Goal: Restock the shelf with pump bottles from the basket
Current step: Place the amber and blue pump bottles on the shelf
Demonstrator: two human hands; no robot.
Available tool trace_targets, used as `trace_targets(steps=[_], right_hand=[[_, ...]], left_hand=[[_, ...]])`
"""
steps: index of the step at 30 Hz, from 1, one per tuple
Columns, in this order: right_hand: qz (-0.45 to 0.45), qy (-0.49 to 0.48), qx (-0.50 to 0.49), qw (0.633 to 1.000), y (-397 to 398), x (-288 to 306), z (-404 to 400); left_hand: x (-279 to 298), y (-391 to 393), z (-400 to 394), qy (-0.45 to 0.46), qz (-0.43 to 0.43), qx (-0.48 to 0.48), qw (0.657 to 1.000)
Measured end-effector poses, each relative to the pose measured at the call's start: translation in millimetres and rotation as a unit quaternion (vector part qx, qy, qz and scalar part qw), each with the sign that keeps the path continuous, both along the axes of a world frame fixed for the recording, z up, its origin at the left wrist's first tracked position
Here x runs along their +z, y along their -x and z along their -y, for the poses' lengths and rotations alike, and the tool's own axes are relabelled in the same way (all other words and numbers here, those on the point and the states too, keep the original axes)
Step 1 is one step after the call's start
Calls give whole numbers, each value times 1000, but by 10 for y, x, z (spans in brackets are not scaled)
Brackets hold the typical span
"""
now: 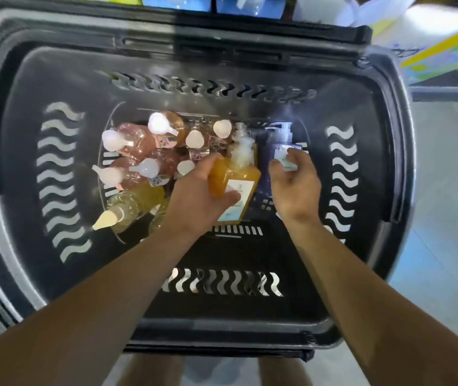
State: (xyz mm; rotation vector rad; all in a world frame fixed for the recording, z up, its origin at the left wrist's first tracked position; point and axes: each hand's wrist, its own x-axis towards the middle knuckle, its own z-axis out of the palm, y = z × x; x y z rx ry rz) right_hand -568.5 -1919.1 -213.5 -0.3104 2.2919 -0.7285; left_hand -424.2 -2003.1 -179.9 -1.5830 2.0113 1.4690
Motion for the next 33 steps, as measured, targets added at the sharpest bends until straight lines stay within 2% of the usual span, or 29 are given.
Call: trace_targets(steps=[2,4,9,11,13,15,17,21,23,27,33], right_hand=[[-39,-68,87,993,0,-210,-27],[-37,-119,107,986,-29,-368,-19],[-156,-87,143,973,-98,-555,-15],[-113,-91,119,982,-57,-581,-29],[-20,-87,85,992,-4,-569,-29],[19,-87,71,993,25,-563,-39],[19,-96,70,993,0,-568,-4],[-28,-129,128,983,-145,-594,111],[-14,-132,115,985,-181,-552,108],[25,-94,49,994,-183,-110,-54],[65,-24,-2,998,-208,1372,-374]], left_hand=[[-47,-69,37,-3,-4,28,1000],[-89,-119,63,1,2,38,999],[-181,-207,137,10,6,66,998],[-220,-240,170,14,16,55,998],[-261,-287,195,19,20,53,998],[-283,-320,207,18,24,59,998],[-285,-329,209,18,26,70,997],[-250,-344,206,24,23,78,996],[-201,-369,208,16,20,73,997],[132,-400,207,3,-5,76,997],[1160,-449,181,6,-42,66,997]])
